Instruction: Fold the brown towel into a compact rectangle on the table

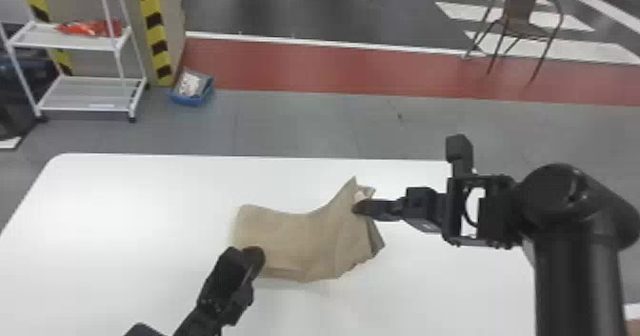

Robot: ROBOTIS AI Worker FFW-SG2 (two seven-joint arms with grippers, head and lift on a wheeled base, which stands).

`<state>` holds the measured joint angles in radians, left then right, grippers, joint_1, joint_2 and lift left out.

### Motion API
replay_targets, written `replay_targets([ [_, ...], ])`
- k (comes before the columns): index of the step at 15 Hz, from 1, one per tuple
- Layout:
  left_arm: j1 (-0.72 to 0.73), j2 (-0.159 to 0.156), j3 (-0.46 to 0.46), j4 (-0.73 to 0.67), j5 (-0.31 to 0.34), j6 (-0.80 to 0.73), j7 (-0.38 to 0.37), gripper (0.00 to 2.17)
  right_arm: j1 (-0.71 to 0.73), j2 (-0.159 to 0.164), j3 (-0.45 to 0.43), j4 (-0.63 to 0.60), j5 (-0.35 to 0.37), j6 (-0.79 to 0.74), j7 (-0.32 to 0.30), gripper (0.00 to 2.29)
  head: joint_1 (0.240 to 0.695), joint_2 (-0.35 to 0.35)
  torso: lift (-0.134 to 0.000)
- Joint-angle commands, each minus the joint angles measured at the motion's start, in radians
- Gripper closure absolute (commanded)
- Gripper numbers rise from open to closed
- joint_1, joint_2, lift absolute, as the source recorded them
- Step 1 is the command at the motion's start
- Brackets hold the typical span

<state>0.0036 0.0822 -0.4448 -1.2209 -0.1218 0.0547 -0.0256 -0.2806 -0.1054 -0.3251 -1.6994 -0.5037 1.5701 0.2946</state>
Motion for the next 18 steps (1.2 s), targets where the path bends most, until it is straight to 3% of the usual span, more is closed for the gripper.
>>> replay_targets([
  [1, -0.002, -0.004, -0.015, -0.002, -0.019, 0.031, -0.007, 1.50, -0.005, 0.004, 0.021, 0.018, 0.004, -0.015, 0.000, 1.23, 0.695, -0.183, 0.000],
  [2, -0.002, -0.002, -0.018, -0.002, -0.019, 0.034, -0.008, 1.61, -0.014, 0.010, 0.035, 0.026, 0.004, -0.043, -0.002, 1.23, 0.695, -0.184, 0.000],
  [11, 0.001, 0.004, -0.008, -0.002, -0.004, 0.074, -0.020, 1.62, -0.109, 0.106, 0.179, 0.141, 0.050, -0.212, -0.032, 1.23, 0.695, -0.105, 0.000],
  [18, -0.007, 0.005, 0.003, 0.001, 0.004, 0.046, -0.031, 1.62, -0.098, 0.106, 0.262, 0.190, 0.065, -0.295, -0.045, 1.23, 0.695, -0.057, 0.000],
])
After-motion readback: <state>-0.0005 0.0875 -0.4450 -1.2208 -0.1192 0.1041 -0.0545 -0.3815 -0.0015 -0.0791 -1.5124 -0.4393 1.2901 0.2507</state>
